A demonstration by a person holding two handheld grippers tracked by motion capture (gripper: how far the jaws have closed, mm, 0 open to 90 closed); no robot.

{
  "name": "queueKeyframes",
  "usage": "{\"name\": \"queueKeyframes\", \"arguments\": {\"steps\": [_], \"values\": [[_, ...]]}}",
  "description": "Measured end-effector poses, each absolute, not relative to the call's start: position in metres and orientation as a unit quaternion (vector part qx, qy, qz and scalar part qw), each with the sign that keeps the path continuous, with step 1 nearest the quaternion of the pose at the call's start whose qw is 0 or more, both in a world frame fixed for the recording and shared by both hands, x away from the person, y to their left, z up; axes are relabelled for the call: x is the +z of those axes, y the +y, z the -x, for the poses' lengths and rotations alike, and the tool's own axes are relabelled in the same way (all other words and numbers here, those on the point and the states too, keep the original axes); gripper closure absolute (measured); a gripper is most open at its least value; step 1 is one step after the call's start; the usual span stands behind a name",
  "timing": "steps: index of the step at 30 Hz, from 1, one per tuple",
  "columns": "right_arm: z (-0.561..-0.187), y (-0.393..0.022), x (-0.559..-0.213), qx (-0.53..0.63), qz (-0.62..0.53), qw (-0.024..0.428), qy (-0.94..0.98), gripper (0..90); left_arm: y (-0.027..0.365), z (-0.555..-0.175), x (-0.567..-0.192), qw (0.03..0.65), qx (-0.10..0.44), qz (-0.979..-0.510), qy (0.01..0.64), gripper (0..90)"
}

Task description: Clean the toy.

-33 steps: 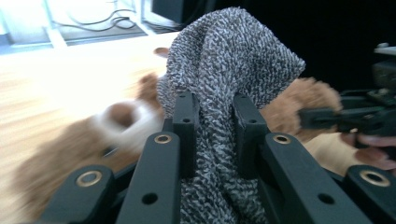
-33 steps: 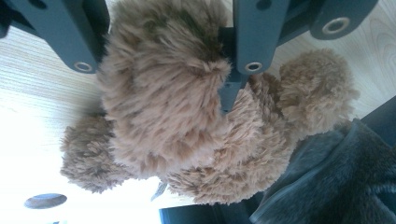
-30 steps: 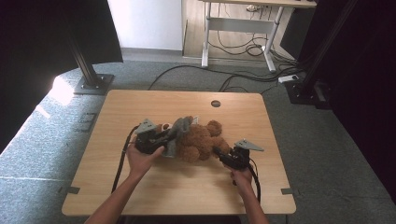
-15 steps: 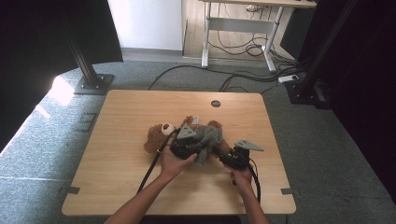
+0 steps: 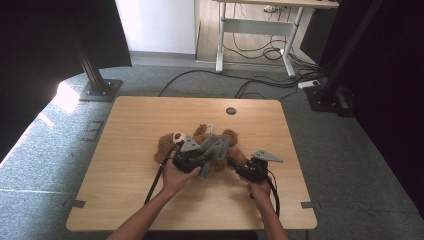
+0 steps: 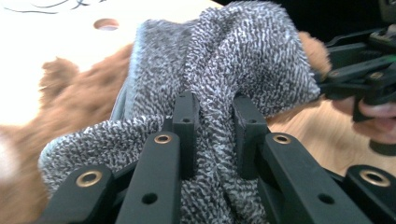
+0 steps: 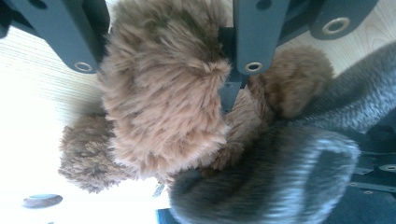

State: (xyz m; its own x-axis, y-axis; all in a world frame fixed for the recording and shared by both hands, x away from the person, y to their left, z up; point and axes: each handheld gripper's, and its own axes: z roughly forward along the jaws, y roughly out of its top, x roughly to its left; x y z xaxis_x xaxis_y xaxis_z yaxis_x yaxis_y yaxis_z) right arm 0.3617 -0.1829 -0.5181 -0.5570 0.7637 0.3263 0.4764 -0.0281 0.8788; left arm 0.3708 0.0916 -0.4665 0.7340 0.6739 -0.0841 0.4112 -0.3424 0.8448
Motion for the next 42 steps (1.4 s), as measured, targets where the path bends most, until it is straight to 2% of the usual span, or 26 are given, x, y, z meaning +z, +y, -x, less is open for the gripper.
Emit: {"name": "queueKeyframes", "arguments": {"steps": [8, 12, 17, 22, 28, 33, 38, 42], "values": [[-0.362, -0.183, -0.519, 0.557, -0.451, 0.125, 0.686, 59.8, 0.154, -0.376, -0.475, 0.471, 0.141, -0.779, 0.389, 74.3], [-0.361, -0.183, -0.52, 0.555, -0.448, 0.126, 0.69, 59.8, 0.168, -0.371, -0.474, 0.477, 0.144, -0.774, 0.391, 74.3], [-0.361, -0.184, -0.52, 0.554, -0.446, 0.129, 0.691, 59.9, 0.18, -0.36, -0.469, 0.465, 0.178, -0.778, 0.384, 74.4], [-0.36, -0.185, -0.52, 0.555, -0.449, 0.126, 0.689, 59.8, 0.209, -0.36, -0.469, 0.453, 0.204, -0.764, 0.411, 74.4], [-0.359, -0.185, -0.521, 0.556, -0.447, 0.125, 0.689, 59.8, 0.246, -0.368, -0.484, 0.453, 0.181, -0.736, 0.469, 74.4], [-0.359, -0.185, -0.522, 0.559, -0.446, 0.121, 0.689, 59.9, 0.242, -0.365, -0.473, 0.488, 0.162, -0.726, 0.457, 74.3], [-0.357, -0.185, -0.522, 0.562, -0.433, 0.114, 0.696, 60.0, 0.216, -0.367, -0.445, 0.523, 0.155, -0.725, 0.421, 74.2], [-0.354, -0.184, -0.522, 0.559, -0.428, 0.113, 0.701, 60.0, 0.191, -0.38, -0.43, 0.524, 0.159, -0.733, 0.403, 74.1]]}}
